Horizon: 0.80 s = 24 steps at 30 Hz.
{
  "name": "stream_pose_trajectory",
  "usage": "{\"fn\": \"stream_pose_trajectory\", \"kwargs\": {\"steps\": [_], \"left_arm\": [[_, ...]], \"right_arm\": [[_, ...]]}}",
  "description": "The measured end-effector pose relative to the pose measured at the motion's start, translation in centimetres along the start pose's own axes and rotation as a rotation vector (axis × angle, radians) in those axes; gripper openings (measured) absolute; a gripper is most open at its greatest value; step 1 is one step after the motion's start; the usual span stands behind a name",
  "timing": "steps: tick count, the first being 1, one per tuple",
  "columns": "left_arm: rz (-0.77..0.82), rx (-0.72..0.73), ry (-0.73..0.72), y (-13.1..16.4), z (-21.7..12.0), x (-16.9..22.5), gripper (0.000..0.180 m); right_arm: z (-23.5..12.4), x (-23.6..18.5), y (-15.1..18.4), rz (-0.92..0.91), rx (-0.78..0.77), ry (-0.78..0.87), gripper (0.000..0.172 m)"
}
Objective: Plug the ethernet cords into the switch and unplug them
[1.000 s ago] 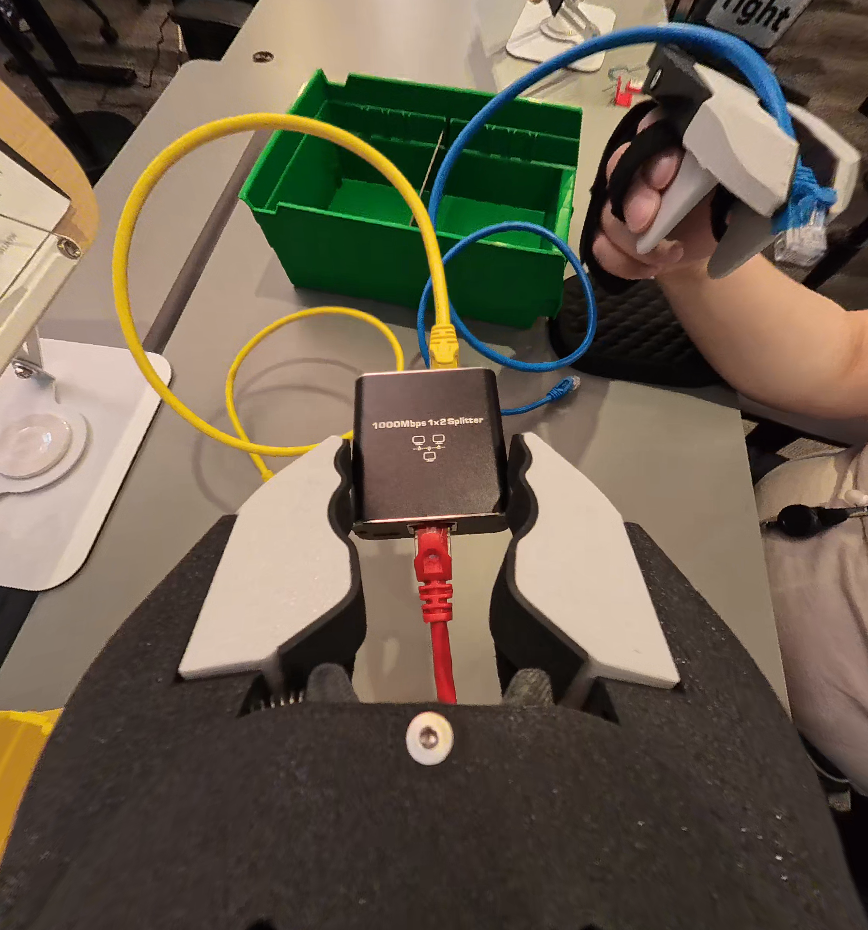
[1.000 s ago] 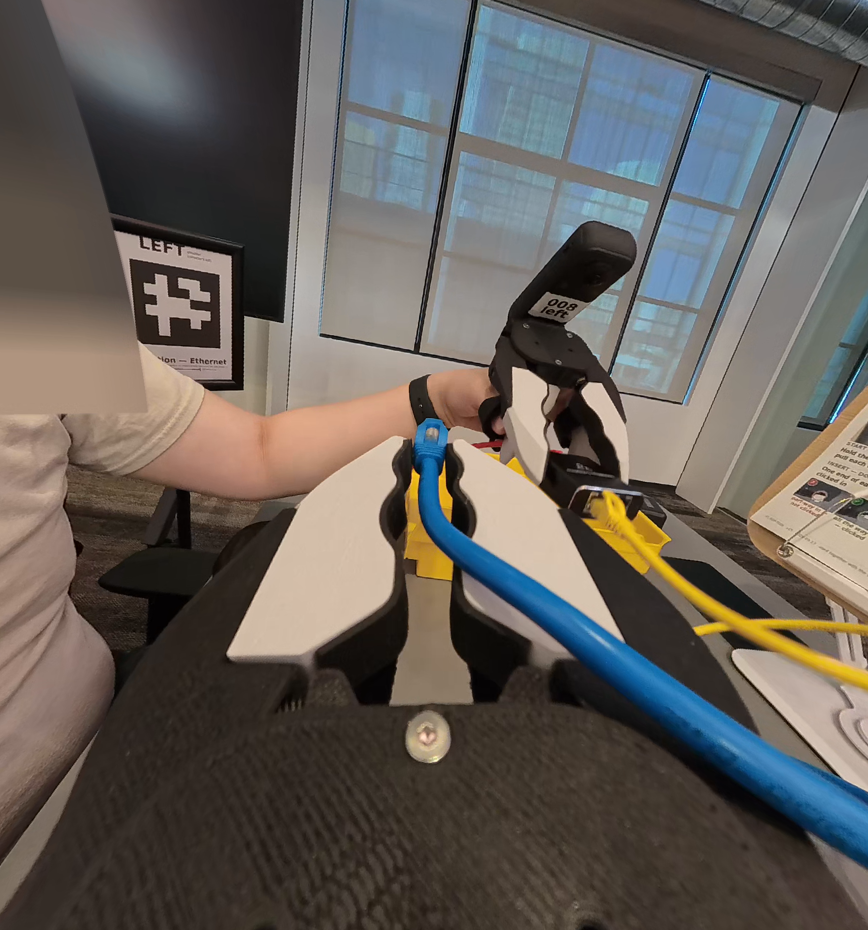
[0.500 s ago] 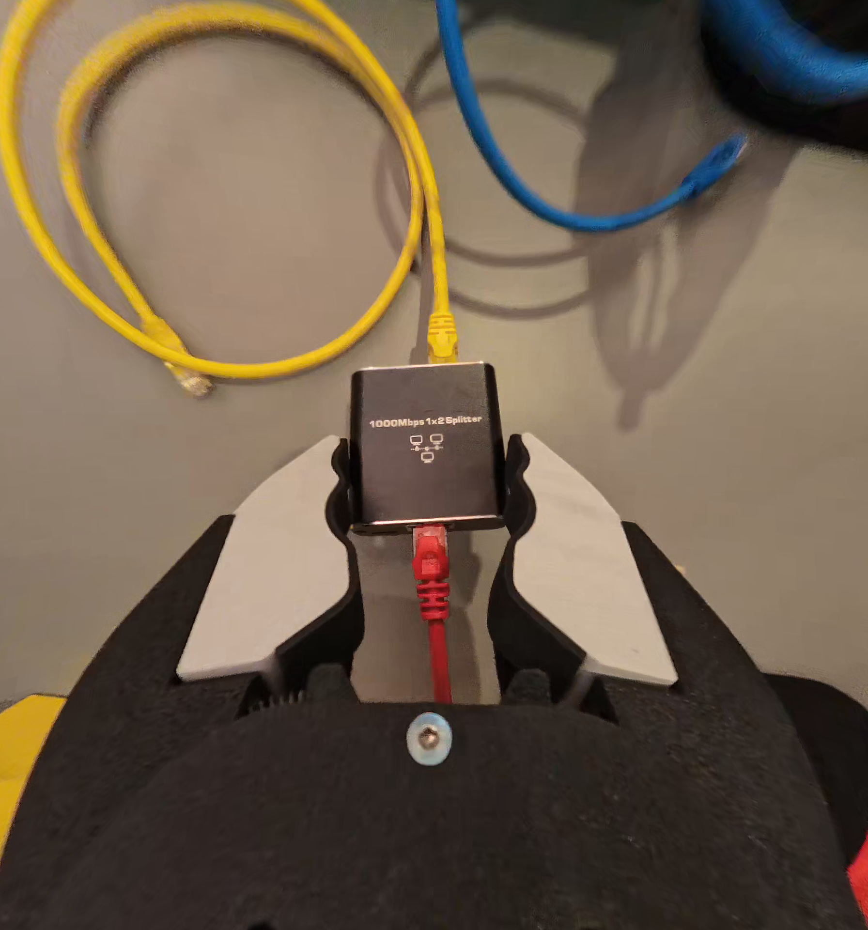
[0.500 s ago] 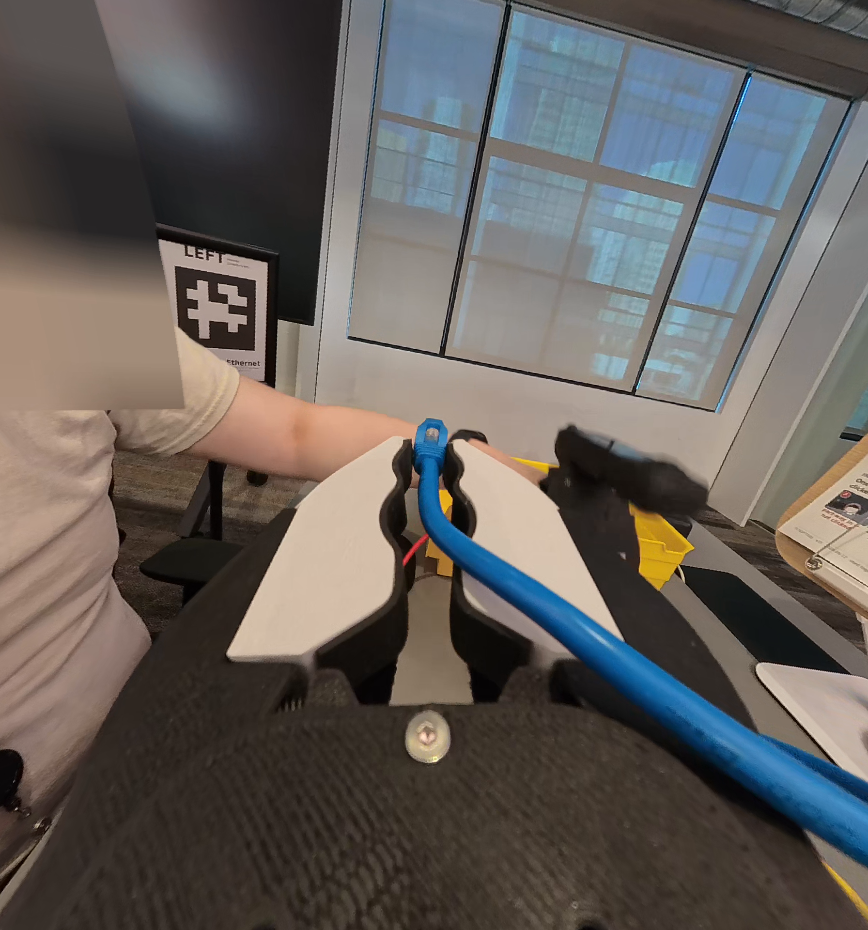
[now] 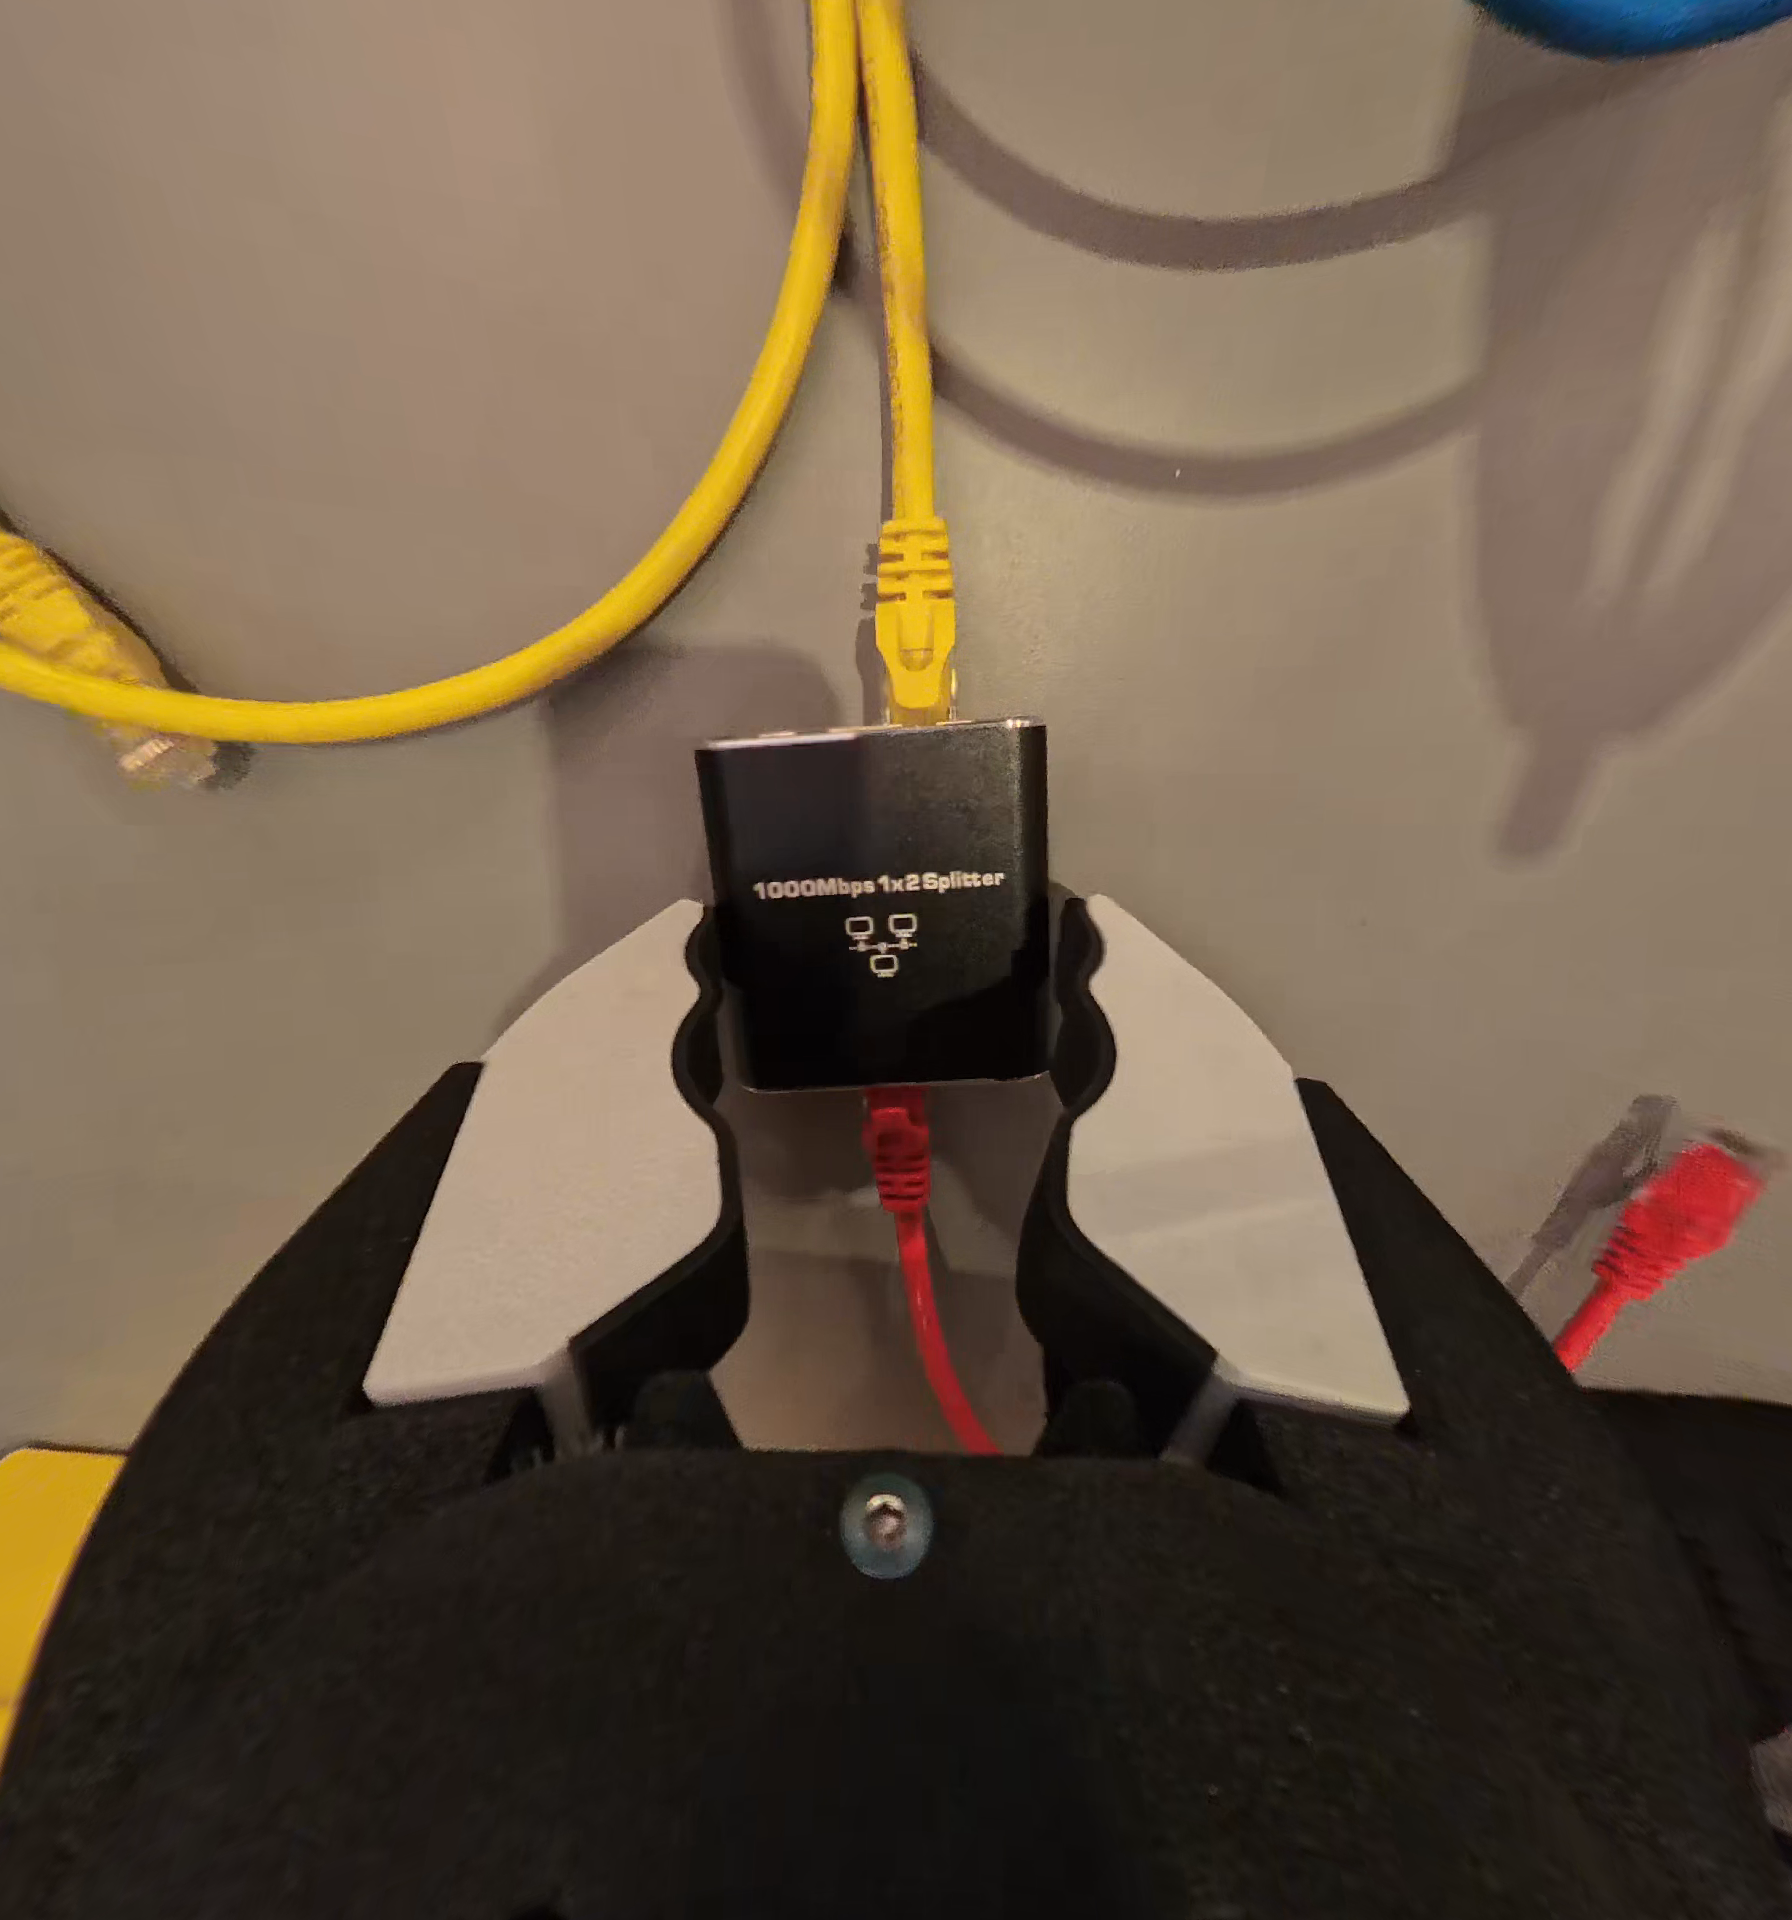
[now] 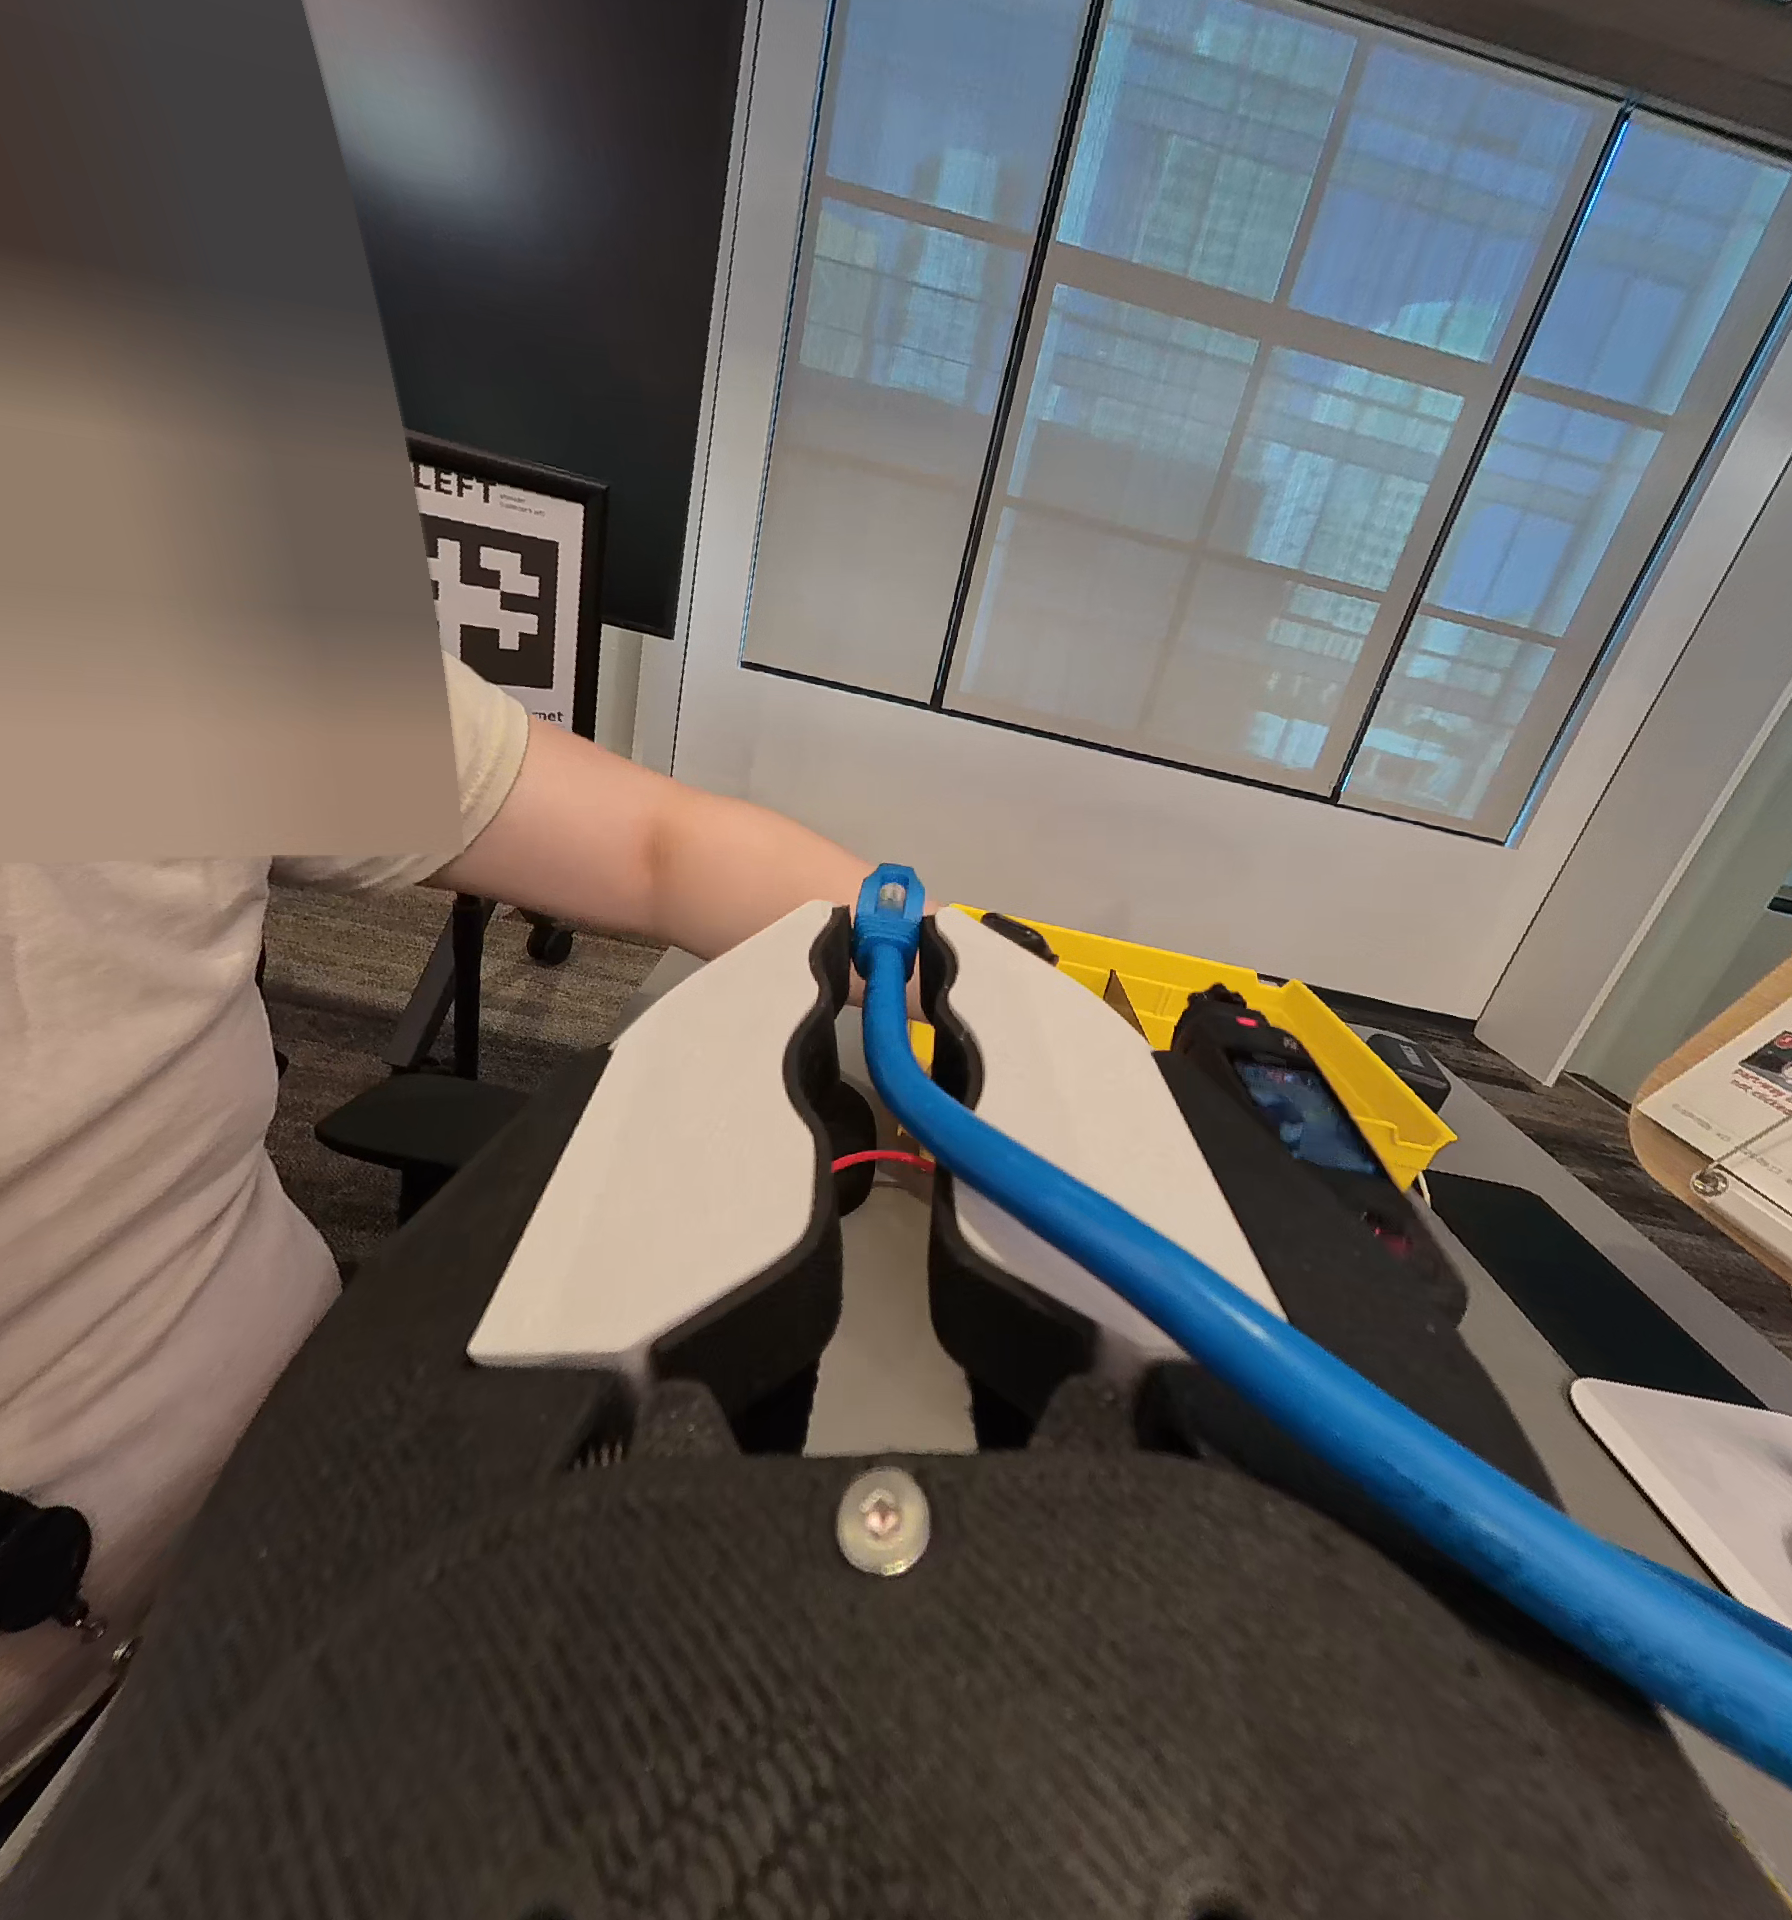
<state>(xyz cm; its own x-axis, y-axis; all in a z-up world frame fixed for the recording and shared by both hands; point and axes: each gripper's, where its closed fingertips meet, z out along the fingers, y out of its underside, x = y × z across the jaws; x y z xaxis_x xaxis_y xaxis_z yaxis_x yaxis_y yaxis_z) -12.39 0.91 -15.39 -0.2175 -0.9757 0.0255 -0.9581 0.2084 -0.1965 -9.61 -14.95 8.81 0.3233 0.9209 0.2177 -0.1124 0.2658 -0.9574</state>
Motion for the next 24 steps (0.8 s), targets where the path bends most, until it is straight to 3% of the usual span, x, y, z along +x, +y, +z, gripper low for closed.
{"fn": "stream_pose_trajectory", "kwargs": {"steps": [1, 4, 11, 24], "left_arm": [[0.012, -0.032, -0.004, 0.2, 0.2, 0.0, 0.071], [0.008, -0.095, -0.02, 0.3, 0.5, 0.0, 0.075], [-0.041, -0.061, 0.023, -1.3, 0.6, 0.0, 0.062], [0.024, -0.153, -0.024, -1.1, 0.8, 0.1, 0.062]], "right_arm": [[0.0, 0.0, 0.0, 0.0, -0.002, 0.0, 0.014], [0.0, 0.0, 0.1, 0.0, -0.009, 0.001, 0.014], [0.0, -0.1, 0.3, -0.002, -0.019, -0.002, 0.014], [0.1, -0.1, 0.4, 0.002, -0.024, -0.005, 0.014]]}}
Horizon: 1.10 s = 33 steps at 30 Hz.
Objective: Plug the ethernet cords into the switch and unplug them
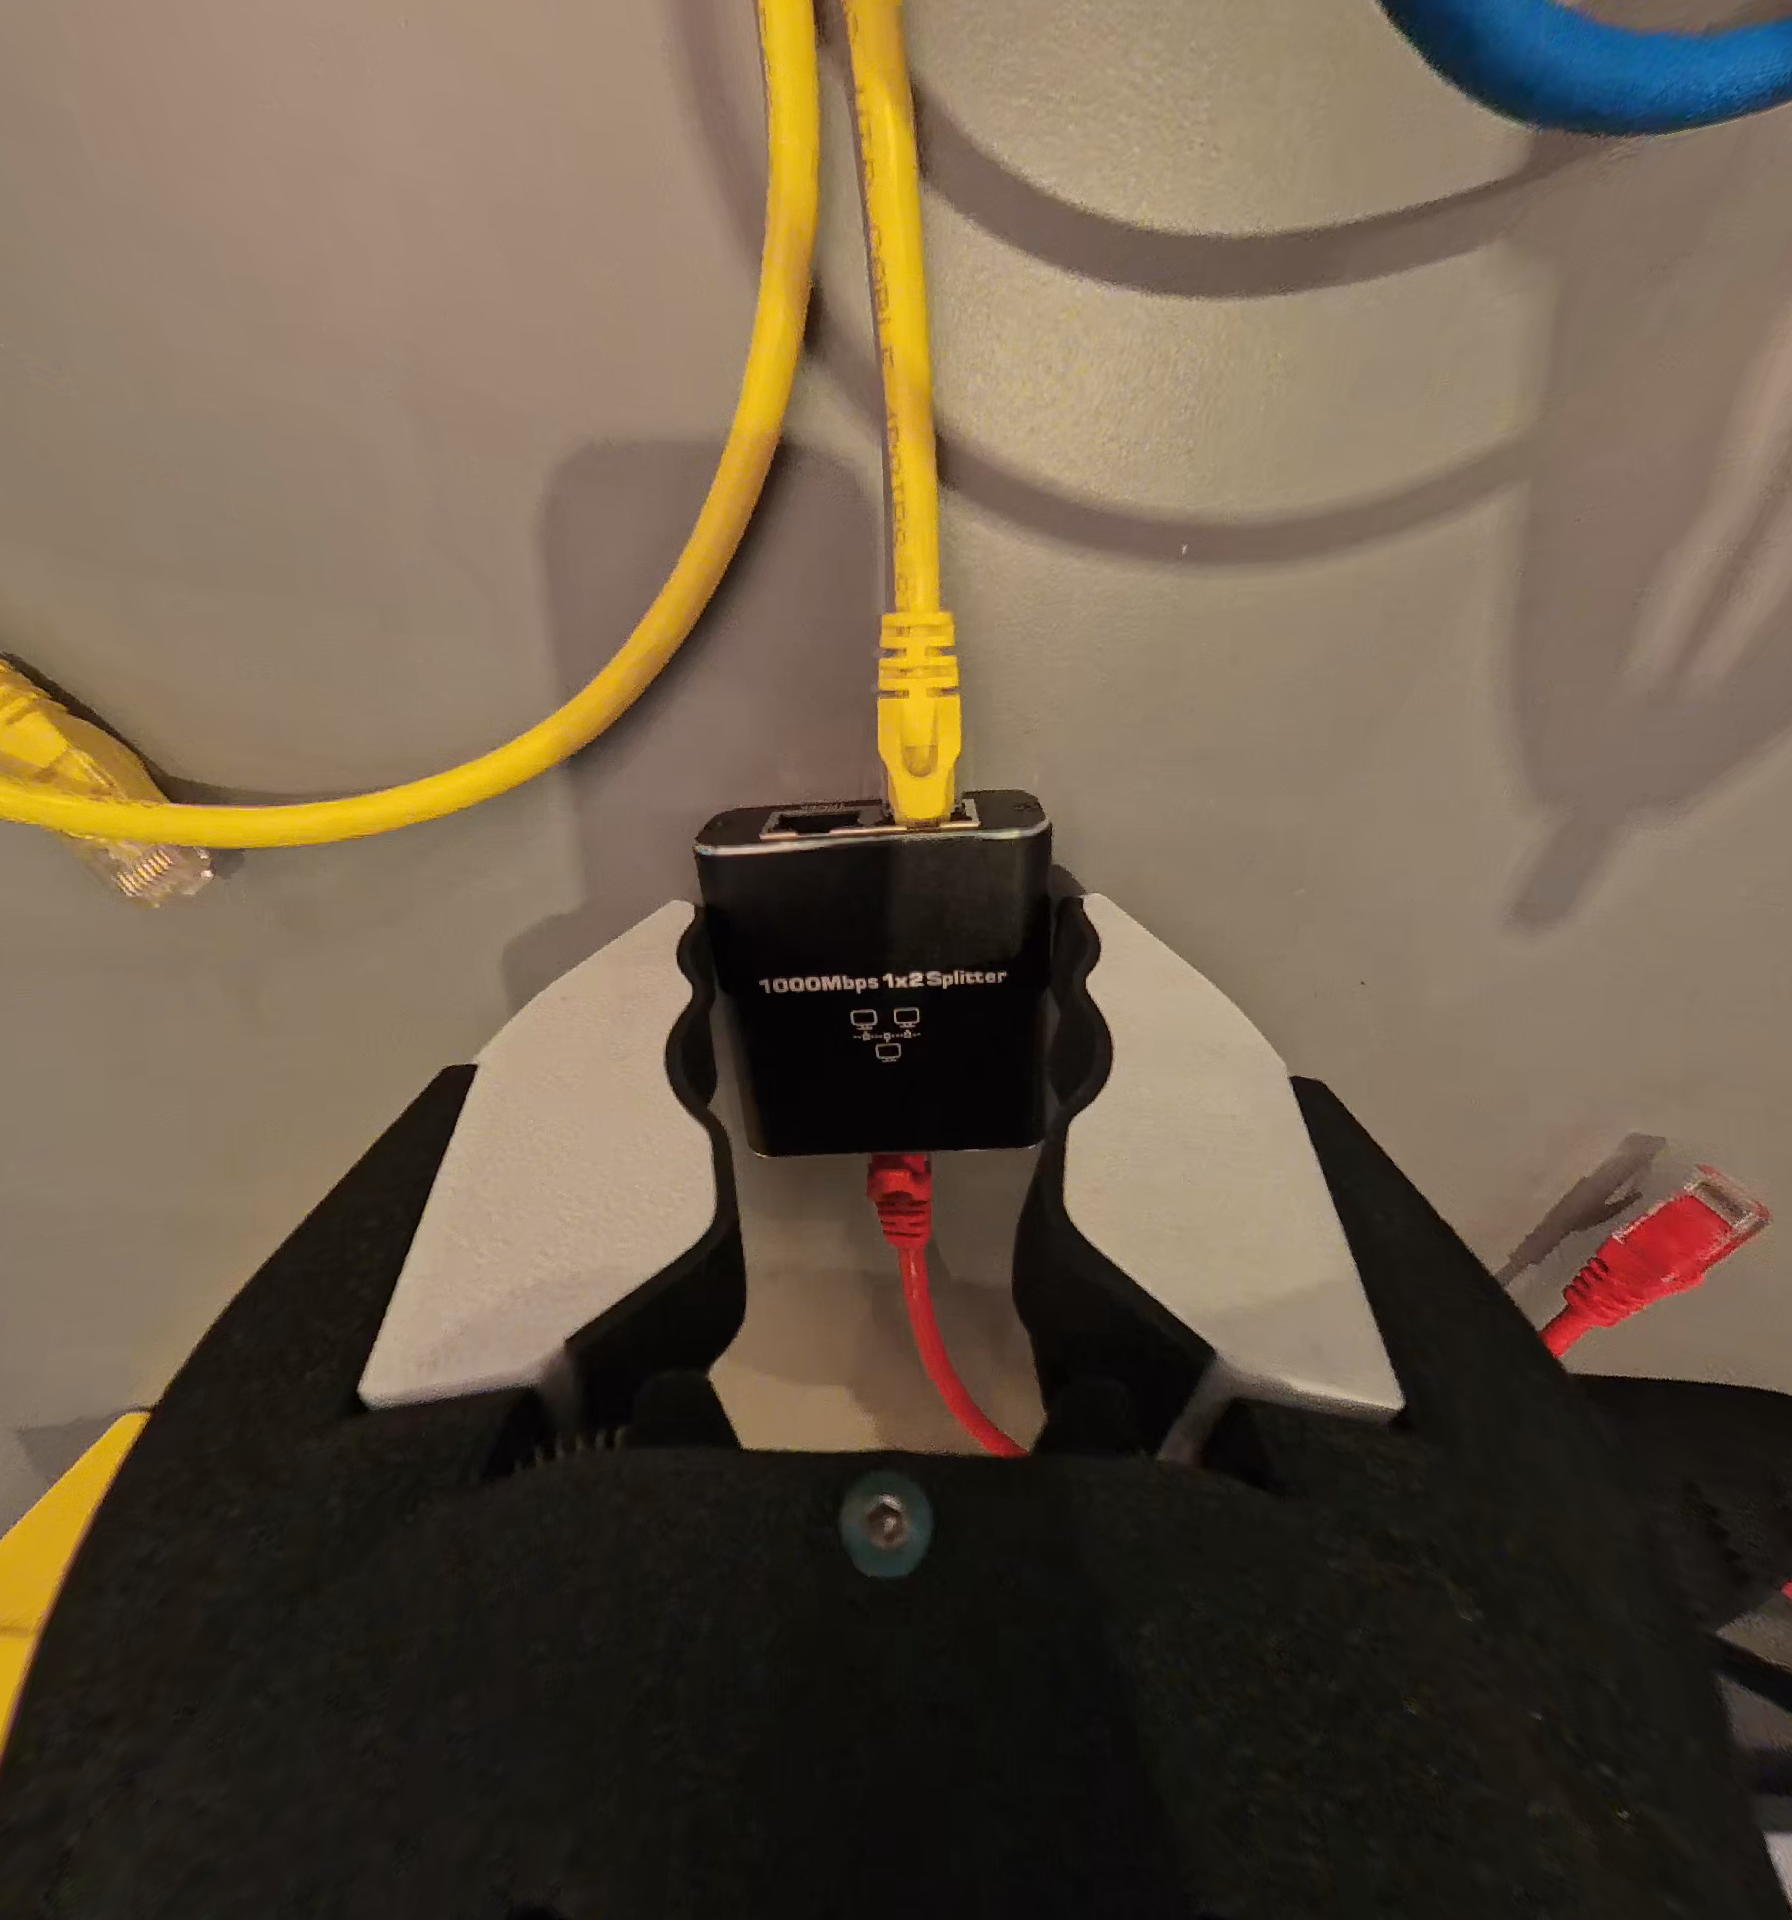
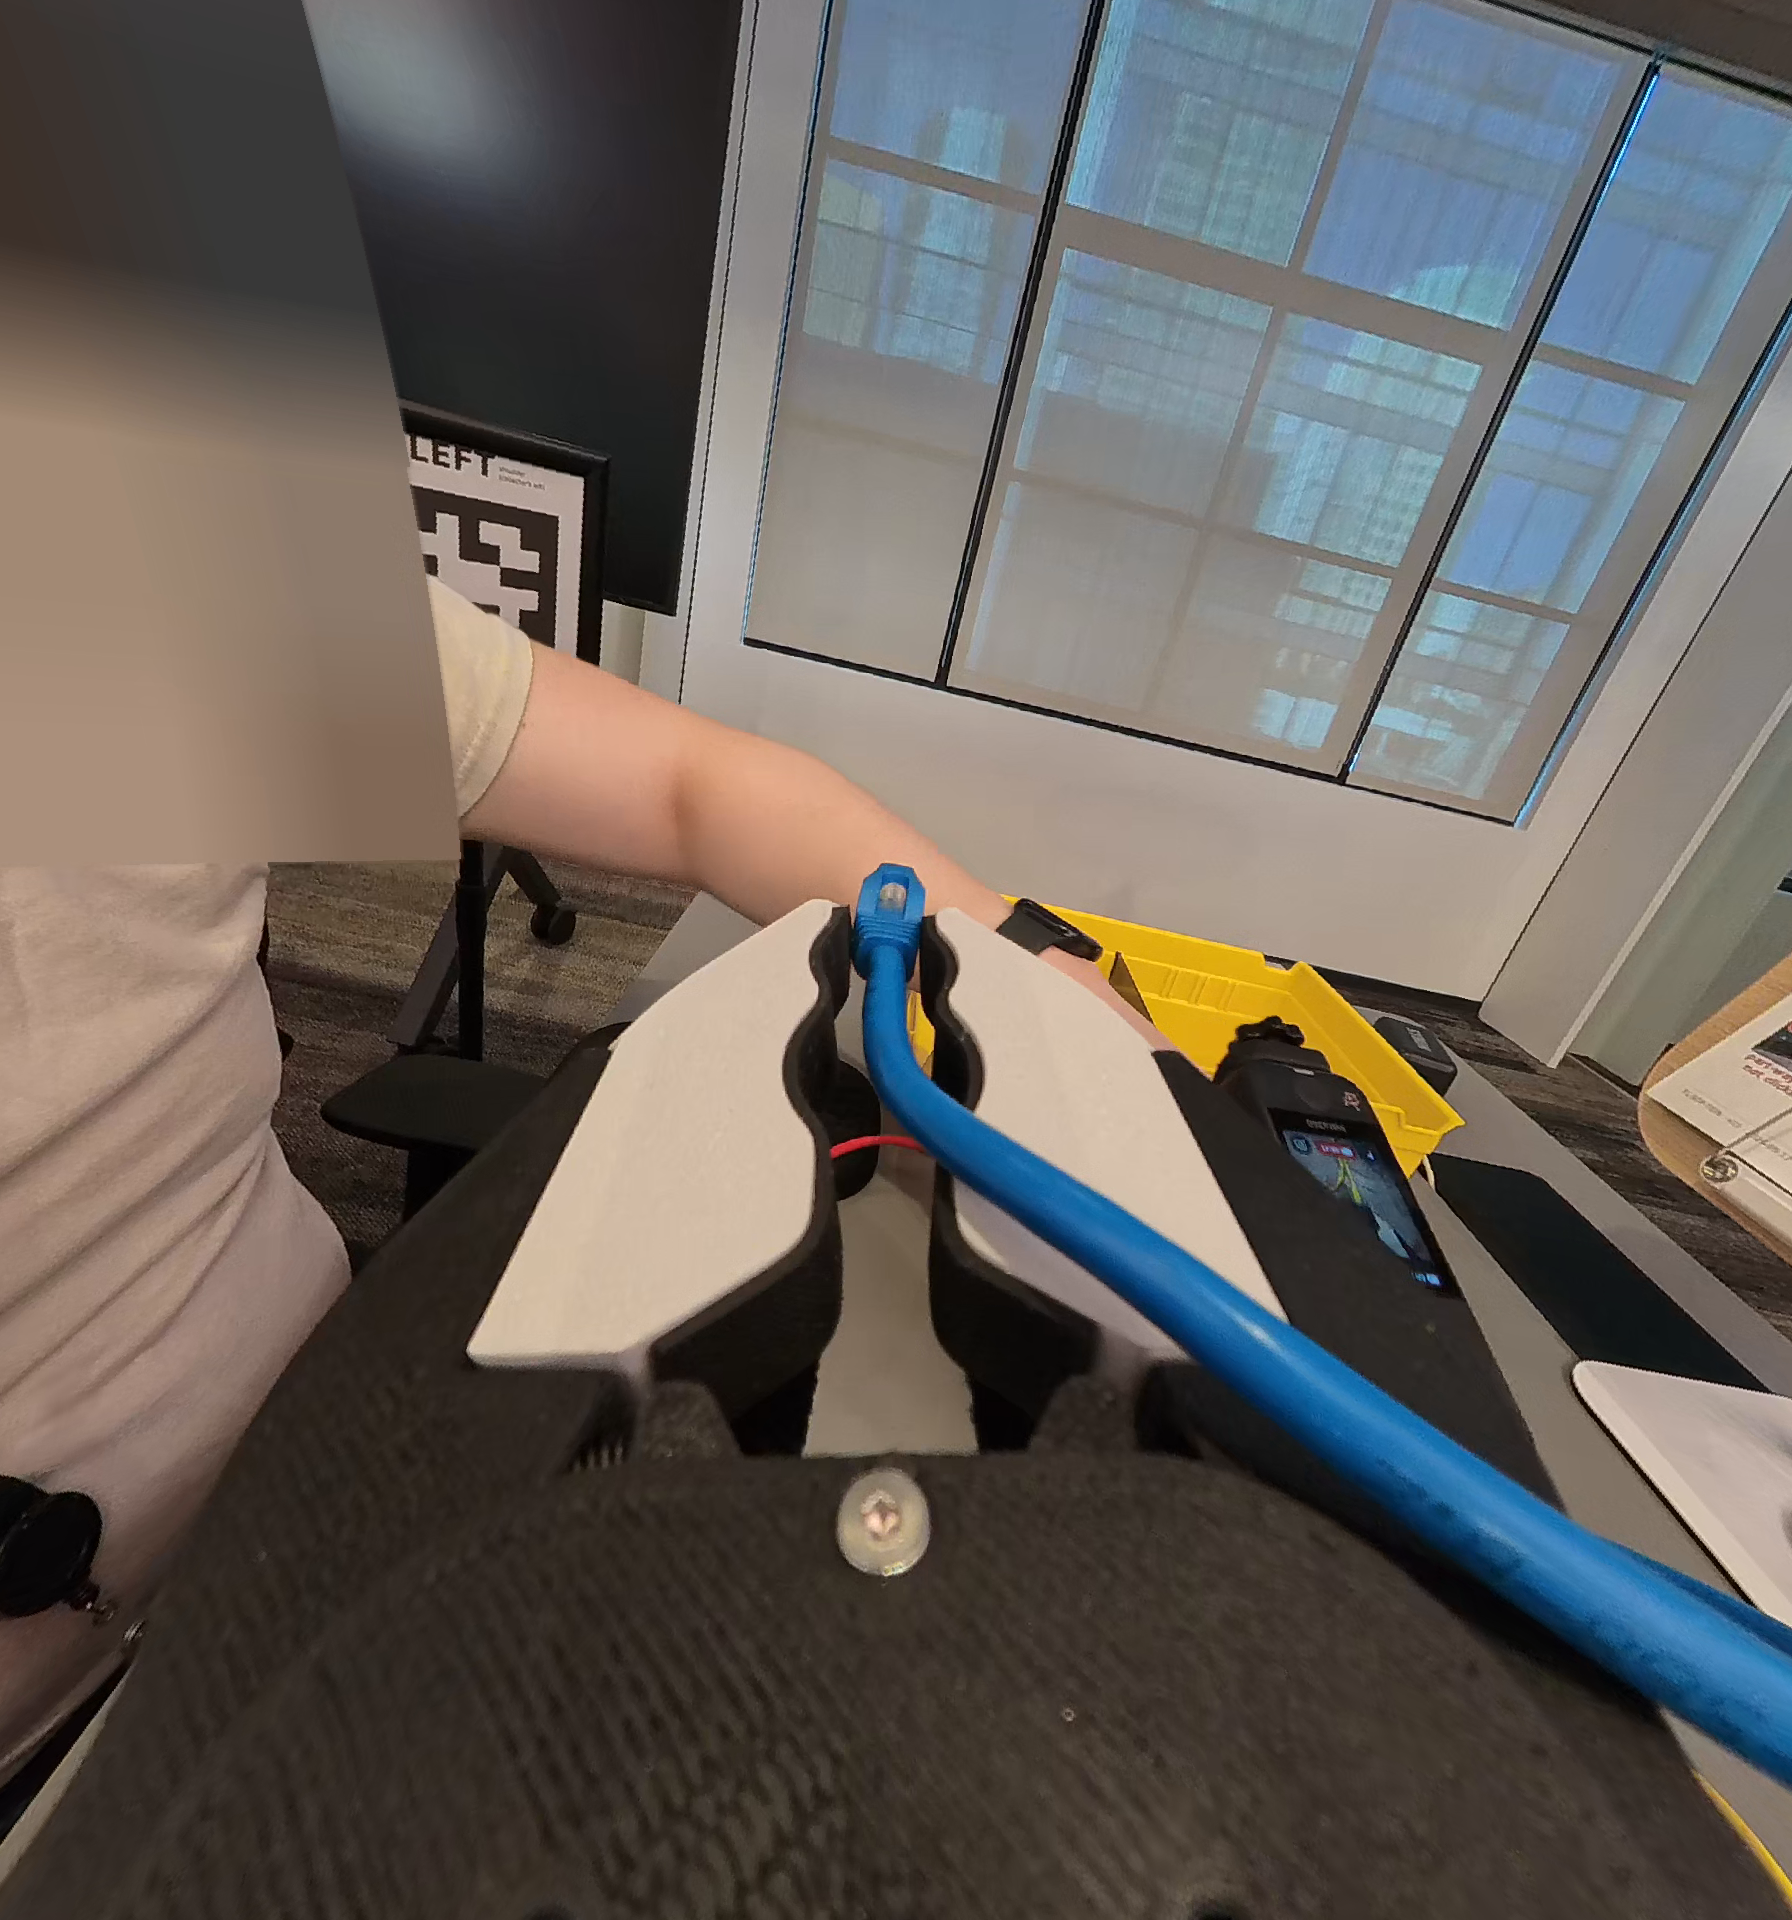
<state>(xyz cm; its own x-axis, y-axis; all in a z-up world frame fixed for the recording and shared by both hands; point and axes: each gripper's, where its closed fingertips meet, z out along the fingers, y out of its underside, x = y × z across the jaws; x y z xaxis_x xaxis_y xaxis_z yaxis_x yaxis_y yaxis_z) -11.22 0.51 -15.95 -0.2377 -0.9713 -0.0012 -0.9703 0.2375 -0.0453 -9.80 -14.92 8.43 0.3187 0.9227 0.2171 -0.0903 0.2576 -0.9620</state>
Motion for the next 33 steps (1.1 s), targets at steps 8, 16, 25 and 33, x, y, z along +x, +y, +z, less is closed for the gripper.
{"fn": "stream_pose_trajectory", "kwargs": {"steps": [8, 16, 25, 33], "left_arm": [[0.036, 0.02, 0.002, 0.03, -0.01, 0.0, 0.062], [0.142, -0.018, 0.007, 0.46, -0.03, -0.01, 0.062], [0.19, -0.061, 0.003, 0.62, -0.01, -0.12, 0.062], [0.182, -0.081, 0.001, 0.75, -0.02, -0.13, 0.061]], "right_arm": [[0.19, -0.03, 0.17, 0.006, -0.006, -0.005, 0.014], [0.75, -0.12, 0.91, 0.001, -0.053, -0.004, 0.014], [0.5, 0.03, 0.74, -0.005, -0.052, 0.011, 0.014], [0.57, -0.04, 0.86, -0.003, -0.059, 0.006, 0.014]]}}
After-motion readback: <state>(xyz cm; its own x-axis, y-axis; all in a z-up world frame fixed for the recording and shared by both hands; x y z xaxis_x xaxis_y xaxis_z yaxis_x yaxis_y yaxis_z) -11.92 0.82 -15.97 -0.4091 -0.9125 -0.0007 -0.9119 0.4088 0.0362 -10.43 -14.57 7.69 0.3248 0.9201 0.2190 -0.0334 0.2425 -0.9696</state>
